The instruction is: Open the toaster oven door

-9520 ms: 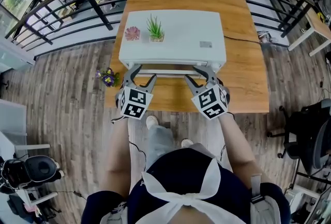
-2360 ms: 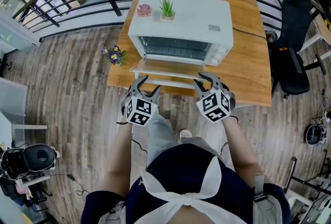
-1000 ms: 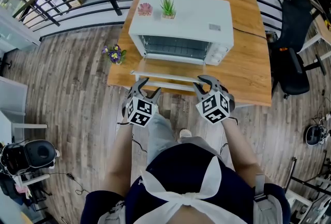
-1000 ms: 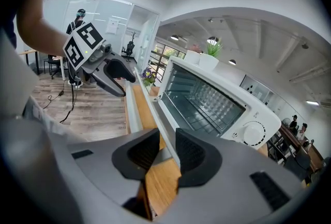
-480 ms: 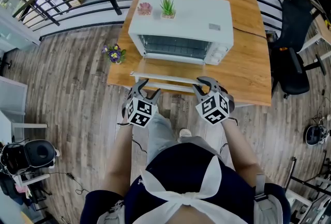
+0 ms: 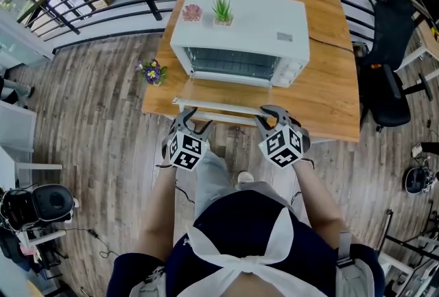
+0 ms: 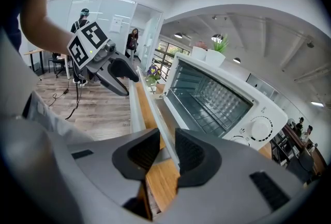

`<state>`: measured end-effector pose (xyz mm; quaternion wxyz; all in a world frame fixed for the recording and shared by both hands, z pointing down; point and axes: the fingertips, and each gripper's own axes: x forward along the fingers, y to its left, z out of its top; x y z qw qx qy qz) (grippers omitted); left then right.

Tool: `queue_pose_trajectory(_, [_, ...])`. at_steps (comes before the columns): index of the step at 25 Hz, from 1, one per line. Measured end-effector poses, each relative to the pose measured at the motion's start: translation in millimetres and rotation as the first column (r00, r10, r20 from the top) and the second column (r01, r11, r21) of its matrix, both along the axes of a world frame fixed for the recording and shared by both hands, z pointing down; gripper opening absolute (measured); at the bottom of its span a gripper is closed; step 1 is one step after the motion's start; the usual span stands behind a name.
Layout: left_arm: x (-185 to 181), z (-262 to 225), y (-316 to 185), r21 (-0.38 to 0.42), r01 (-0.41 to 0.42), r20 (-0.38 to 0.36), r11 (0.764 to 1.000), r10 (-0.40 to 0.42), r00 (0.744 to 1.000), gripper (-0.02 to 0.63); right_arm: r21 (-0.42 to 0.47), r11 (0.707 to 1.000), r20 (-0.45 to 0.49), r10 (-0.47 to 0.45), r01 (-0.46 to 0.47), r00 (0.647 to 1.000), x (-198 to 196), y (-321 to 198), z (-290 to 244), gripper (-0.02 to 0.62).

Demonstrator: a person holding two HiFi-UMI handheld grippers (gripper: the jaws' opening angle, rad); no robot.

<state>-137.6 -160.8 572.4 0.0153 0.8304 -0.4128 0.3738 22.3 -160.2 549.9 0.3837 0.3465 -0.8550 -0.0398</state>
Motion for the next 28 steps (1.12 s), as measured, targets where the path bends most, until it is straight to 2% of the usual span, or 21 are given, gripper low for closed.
queue_pose_trajectory(28, [0, 16, 9, -0.025, 0.040, 0.023, 0.999, -0.039, 0.999, 0.255, -0.040, 0.999, 0.002, -0.023, 0.023, 1.000, -2, 11, 15, 0.104])
